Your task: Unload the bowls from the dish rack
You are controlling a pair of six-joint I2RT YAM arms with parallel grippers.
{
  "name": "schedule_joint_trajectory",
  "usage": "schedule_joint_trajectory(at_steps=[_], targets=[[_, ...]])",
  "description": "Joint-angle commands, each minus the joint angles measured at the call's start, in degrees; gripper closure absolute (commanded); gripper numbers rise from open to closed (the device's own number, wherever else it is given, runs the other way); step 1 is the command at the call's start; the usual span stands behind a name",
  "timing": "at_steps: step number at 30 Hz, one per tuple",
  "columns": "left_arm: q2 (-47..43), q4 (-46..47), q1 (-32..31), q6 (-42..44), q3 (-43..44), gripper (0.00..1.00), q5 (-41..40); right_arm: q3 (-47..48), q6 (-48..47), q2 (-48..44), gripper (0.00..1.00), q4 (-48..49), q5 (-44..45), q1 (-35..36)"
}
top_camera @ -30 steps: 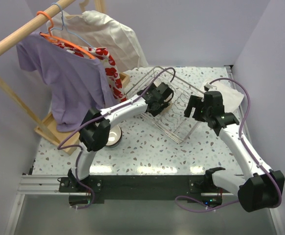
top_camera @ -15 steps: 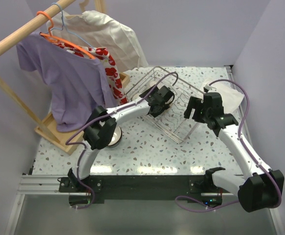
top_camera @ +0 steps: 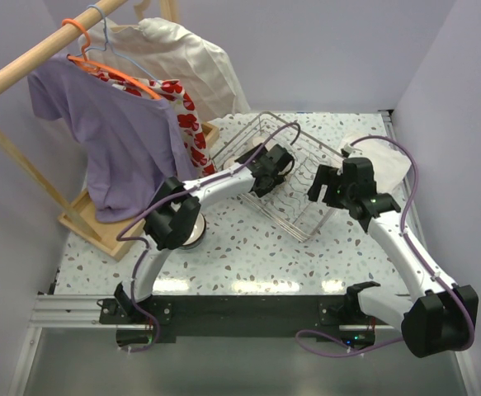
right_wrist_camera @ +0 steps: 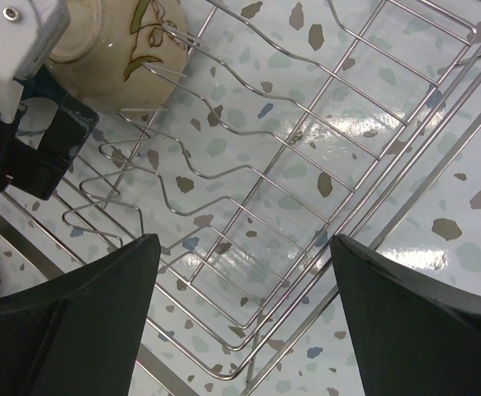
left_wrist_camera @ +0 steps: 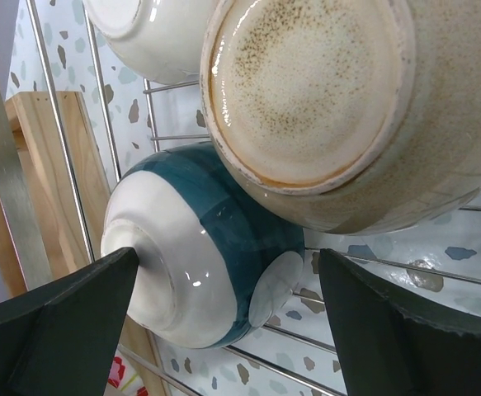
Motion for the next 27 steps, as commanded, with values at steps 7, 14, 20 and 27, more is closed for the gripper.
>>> schedule_joint_trajectory(at_steps=[7, 14, 20, 27], targets=[[2.0, 5.5, -0.5, -2.1, -5.6, 0.04, -5.9, -1.5, 0.3, -0.4, 0.12, 4.6, -2.3, -0.2], [2.8, 6.8, -1.2, -1.0, -6.2, 0.08, -8.1, -1.3, 0.4, -0.9, 0.12, 4.7, -2.3, -0.2], [0.2, 7.0, -1.9, -0.7, -6.3, 0.26, -9.0, -1.3, 0.4, -1.2, 0.12, 4.7, -2.3, -0.2], [-3.9, 7.3, -3.3, 0.3, -6.2, 0.40, -12.1, -1.2, 0.7, -1.5, 0.12, 5.1, -2.3, -0.2]])
